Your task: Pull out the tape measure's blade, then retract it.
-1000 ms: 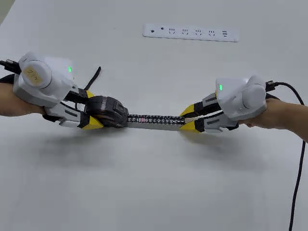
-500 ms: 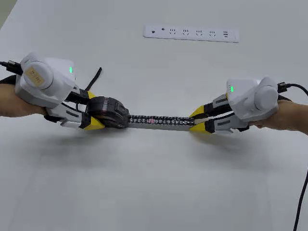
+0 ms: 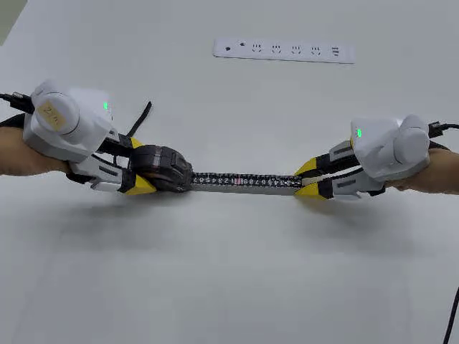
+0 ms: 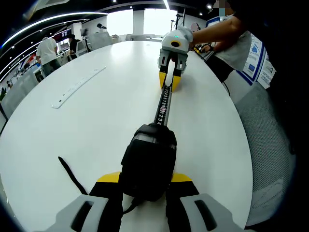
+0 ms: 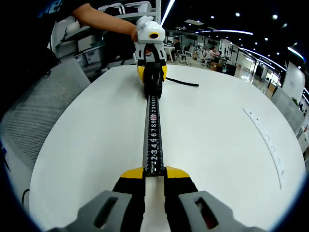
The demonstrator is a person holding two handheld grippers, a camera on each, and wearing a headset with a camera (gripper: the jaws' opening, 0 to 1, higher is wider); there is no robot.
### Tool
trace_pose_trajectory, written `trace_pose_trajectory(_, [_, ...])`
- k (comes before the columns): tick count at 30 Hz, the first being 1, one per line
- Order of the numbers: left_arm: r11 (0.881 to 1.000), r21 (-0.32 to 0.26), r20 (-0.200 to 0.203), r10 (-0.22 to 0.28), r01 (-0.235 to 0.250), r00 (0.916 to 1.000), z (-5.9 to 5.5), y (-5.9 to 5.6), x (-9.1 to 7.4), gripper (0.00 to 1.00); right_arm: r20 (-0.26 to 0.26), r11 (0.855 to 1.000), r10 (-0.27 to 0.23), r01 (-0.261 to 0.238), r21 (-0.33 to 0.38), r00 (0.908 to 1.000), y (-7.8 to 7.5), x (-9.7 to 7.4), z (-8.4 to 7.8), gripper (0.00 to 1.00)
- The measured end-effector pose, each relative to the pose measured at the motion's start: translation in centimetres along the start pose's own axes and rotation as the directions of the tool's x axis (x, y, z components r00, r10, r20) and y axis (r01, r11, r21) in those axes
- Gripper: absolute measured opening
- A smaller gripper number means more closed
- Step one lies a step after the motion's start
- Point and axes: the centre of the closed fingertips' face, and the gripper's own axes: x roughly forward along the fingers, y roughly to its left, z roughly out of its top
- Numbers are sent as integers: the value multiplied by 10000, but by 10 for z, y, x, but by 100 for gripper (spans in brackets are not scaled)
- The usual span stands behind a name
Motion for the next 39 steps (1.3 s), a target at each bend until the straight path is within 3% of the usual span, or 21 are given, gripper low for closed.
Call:
trace_pose_trajectory(23, [10000, -26, -20, -19, 19, 10000, 1, 0, 0, 31, -547, 9996, -169, 181, 226, 9984, -4, -28, -30, 12])
trace_pose_trajectory(39, [9999, -123, -60, -36, 35, 10000, 0, 0, 0, 31, -835, 9986, -335, 369, 390, 9959, -5, -39, -40, 13])
